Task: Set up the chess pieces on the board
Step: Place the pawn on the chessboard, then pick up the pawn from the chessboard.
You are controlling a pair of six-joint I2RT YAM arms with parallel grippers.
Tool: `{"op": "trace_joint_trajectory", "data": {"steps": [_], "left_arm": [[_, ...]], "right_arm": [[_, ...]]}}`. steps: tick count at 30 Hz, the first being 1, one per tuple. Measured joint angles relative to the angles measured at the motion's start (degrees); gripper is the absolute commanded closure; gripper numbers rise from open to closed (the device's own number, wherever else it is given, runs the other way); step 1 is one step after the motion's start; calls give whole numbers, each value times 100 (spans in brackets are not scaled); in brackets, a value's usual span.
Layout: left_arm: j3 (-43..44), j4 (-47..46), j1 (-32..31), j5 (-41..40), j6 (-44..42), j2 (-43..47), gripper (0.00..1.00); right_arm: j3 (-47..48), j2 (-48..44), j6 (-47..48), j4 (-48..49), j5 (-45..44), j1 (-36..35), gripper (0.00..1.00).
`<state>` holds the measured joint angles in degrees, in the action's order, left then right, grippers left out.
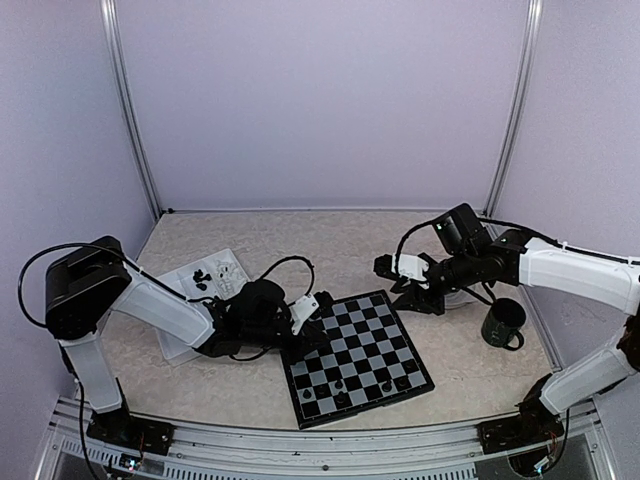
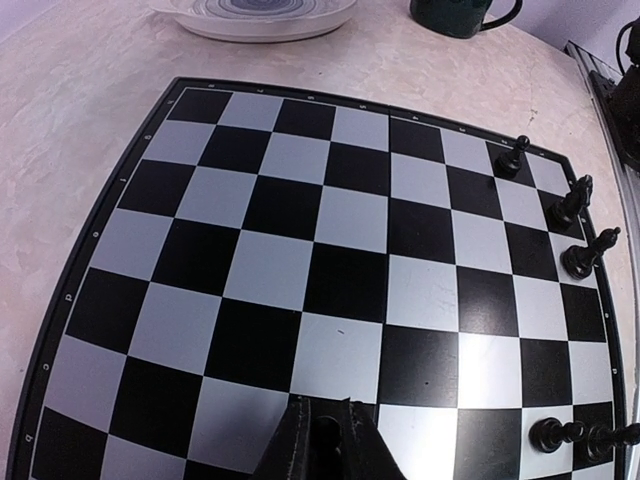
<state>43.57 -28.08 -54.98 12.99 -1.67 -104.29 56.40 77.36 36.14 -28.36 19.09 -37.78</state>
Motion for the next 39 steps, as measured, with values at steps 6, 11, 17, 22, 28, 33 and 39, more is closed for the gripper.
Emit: {"op": "trace_joint_trajectory", "data": {"steps": [6, 11, 17, 22, 28, 33, 39], "left_arm": [[-7, -55, 35, 118, 0, -101, 84], [-33, -52, 37, 168, 7, -105, 81], [-37, 90, 22, 151, 44, -48, 76], [295, 811, -2, -127, 315, 181, 75], [1150, 1687, 4, -229, 761, 74, 73], [1325, 2365, -37, -282, 907, -48, 75], [1580, 3101, -85, -450, 929, -225, 78]], "right_arm": [[0, 7, 2, 0, -2, 0, 64], [0, 9, 2, 2, 0, 0, 64], [-9, 9, 2, 20, 0, 0, 64], [-149, 9, 2, 160, 0, 0, 64], [-546, -28, 11, 511, -39, 7, 64], [-841, -48, 42, 861, -160, 83, 64], [-951, -50, 66, 1119, -247, 122, 64]]}}
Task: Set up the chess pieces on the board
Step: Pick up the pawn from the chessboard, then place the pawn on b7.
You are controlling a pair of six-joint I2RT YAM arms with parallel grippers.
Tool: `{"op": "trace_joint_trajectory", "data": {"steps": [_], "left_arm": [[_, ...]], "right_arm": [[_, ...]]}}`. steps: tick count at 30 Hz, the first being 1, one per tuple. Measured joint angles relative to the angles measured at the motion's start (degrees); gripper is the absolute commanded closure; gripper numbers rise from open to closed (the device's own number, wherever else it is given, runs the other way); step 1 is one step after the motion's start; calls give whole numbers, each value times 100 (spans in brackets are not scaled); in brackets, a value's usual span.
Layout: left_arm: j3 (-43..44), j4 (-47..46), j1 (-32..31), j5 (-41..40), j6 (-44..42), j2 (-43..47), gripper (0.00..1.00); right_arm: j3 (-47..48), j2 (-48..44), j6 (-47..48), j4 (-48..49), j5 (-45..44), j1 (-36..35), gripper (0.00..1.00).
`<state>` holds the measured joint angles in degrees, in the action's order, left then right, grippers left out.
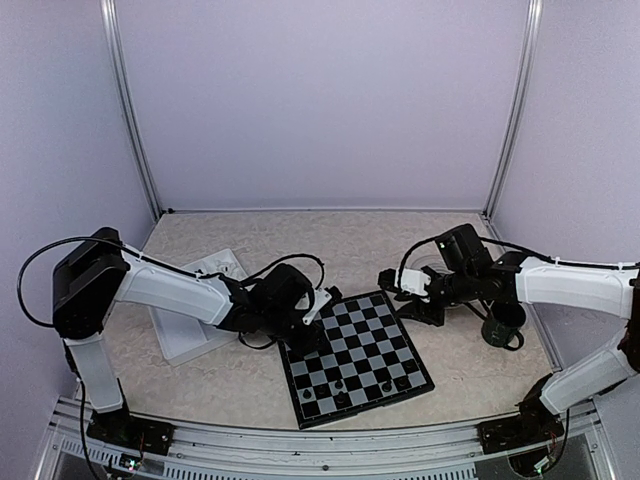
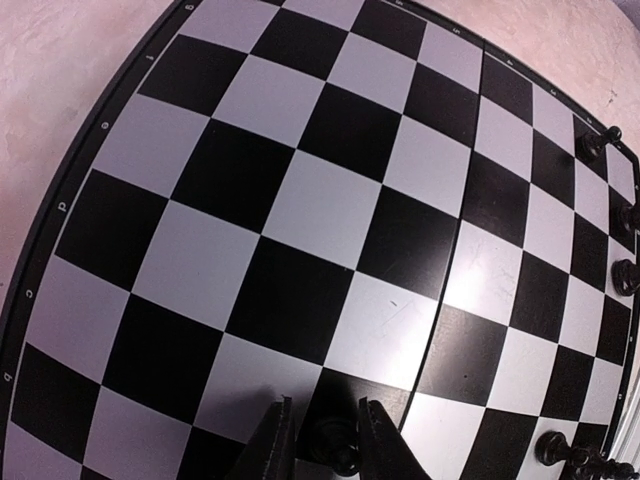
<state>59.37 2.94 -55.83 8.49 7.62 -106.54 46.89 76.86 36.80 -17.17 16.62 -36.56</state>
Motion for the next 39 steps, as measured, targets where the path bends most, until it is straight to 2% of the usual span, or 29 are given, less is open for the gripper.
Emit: {"op": "trace_joint_trajectory", "data": {"steps": [8, 14, 19, 29, 39], "left_arm": [[138, 249, -24, -101, 33, -52, 90], [367, 407, -232, -151, 44, -50, 90], [855, 442, -710, -133, 44, -111, 90], [2131, 284, -1335, -26, 26, -1228, 90], [2616, 267, -1478, 22, 122, -1829, 90]], "right_arm": [[-44, 0, 24, 125, -33, 0, 64], [-90, 0, 44, 166, -96, 0, 64], [-101, -2, 9, 251, -160, 98, 64], [-101, -37, -297, 461, -470, 776, 63], [-101, -39, -387, 597, -713, 859, 63]]}}
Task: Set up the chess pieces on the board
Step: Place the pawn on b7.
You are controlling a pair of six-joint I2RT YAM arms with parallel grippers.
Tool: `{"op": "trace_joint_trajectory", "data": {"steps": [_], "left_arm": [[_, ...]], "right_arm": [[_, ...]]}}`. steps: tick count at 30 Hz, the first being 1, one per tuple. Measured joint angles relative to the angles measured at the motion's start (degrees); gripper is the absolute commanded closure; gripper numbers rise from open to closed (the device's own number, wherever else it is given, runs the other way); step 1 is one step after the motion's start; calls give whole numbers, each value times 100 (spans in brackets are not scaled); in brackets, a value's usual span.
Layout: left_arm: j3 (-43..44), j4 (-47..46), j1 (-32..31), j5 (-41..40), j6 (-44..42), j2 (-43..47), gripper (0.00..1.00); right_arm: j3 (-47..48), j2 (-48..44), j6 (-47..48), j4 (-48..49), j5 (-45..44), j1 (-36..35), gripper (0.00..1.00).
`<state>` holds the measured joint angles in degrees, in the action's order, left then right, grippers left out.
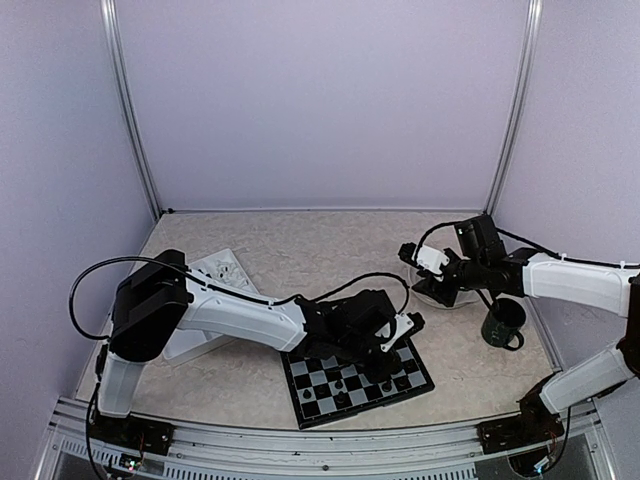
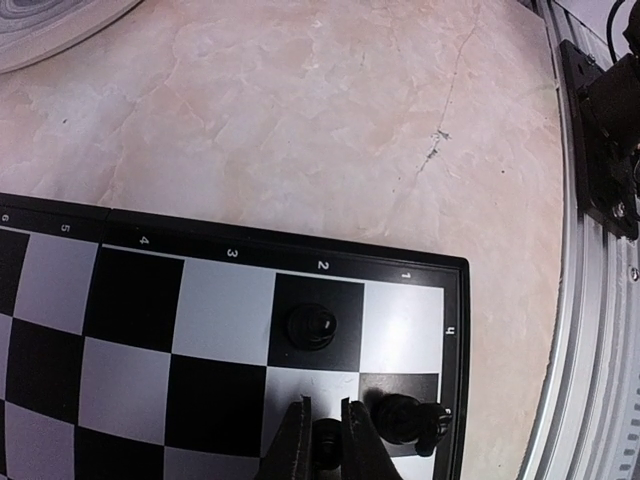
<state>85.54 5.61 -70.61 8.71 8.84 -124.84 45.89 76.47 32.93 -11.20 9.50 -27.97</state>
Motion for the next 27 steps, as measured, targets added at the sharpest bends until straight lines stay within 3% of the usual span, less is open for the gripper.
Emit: {"op": "trace_joint_trajectory", "data": {"steps": [27], "left_arm": [[39, 13, 0, -136, 129, -13, 73]], "right_arm": [[0, 0, -2, -2, -2, 0, 63]]}}
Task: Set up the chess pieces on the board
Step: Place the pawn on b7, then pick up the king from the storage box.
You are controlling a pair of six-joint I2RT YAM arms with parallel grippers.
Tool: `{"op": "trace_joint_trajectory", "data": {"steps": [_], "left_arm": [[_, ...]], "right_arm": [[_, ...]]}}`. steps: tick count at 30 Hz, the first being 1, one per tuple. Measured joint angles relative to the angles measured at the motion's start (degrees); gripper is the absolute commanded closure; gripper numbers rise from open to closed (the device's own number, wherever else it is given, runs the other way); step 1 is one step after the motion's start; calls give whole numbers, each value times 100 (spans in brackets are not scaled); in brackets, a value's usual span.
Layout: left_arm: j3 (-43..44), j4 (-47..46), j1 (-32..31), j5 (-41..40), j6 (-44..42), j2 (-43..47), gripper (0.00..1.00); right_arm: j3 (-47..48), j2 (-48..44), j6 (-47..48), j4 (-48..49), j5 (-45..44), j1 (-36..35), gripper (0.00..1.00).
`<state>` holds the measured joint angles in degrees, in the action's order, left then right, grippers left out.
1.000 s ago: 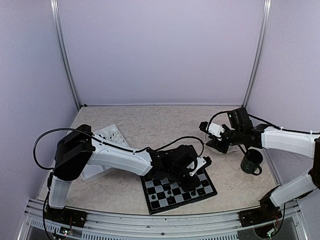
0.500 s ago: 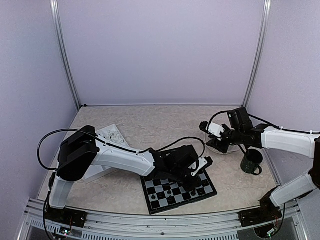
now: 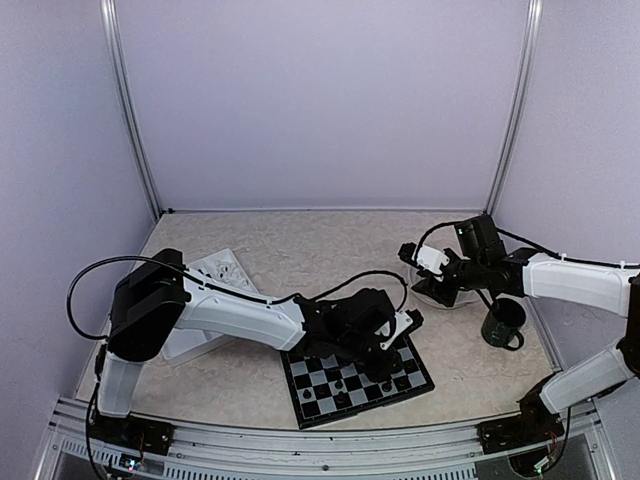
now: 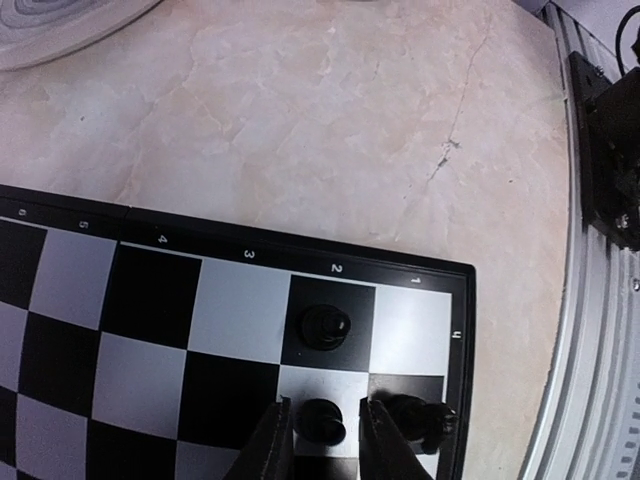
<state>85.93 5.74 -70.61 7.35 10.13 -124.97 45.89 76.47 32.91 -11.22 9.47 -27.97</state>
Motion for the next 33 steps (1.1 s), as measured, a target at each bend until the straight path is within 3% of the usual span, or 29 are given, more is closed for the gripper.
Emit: {"op": "trace_joint_trajectory", "data": {"steps": [6, 12, 21, 29, 33], "left_arm": [[-610, 59, 2, -31, 96, 1152, 69], [-1108, 450, 293, -658, 236, 2673, 70], [-2487, 1871, 2483, -2253, 715, 3574, 70], [-3272, 2210, 4052, -2262, 787, 3952, 76], [-3388, 2201, 4446, -2098, 741, 3965, 76]], "right_arm": [[0, 0, 2, 0, 48, 0, 63], [0, 2, 2, -2, 101, 0, 62], [0, 2, 9, -9, 186, 0, 62], [0, 2, 24, -74, 247, 2, 62], [0, 2, 31, -125, 278, 2, 62]]}}
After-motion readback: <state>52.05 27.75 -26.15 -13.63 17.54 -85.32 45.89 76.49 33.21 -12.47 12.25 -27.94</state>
